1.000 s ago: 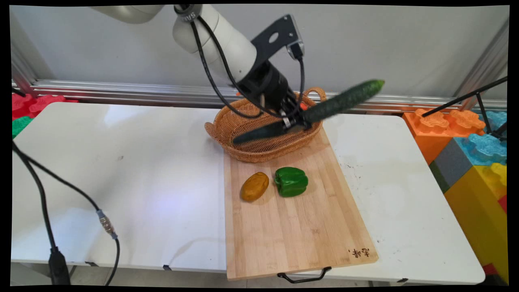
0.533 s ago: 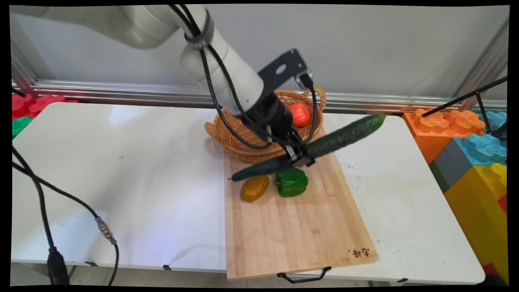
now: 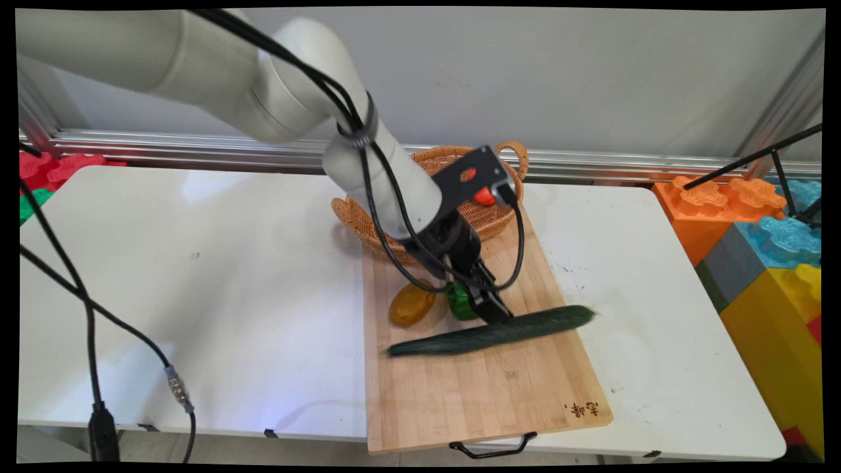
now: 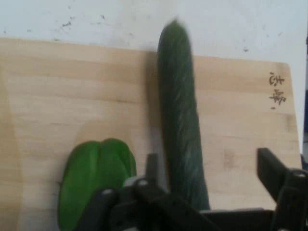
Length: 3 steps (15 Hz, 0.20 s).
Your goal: Place the picked object on the cutting board
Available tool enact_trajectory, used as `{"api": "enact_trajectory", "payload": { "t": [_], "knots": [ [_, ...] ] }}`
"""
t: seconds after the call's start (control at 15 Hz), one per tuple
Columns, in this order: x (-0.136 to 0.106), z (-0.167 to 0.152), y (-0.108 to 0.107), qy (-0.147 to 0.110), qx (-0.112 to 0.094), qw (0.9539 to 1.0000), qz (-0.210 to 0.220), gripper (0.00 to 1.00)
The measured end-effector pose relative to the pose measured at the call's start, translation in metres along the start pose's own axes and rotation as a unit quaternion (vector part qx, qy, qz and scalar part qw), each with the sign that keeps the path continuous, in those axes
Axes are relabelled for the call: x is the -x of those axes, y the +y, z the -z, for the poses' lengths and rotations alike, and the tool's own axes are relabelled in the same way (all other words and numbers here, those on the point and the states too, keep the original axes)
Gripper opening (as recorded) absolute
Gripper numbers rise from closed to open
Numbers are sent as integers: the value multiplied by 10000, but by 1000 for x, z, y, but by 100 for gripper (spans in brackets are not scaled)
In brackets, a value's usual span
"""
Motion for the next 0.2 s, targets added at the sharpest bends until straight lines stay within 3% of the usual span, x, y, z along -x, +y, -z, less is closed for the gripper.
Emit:
{"api": "enact_trajectory", "payload": {
  "t": [0.2],
  "knots": [
    [9, -22, -1, -94, 31, 9999, 69, 100]
  ]
}}
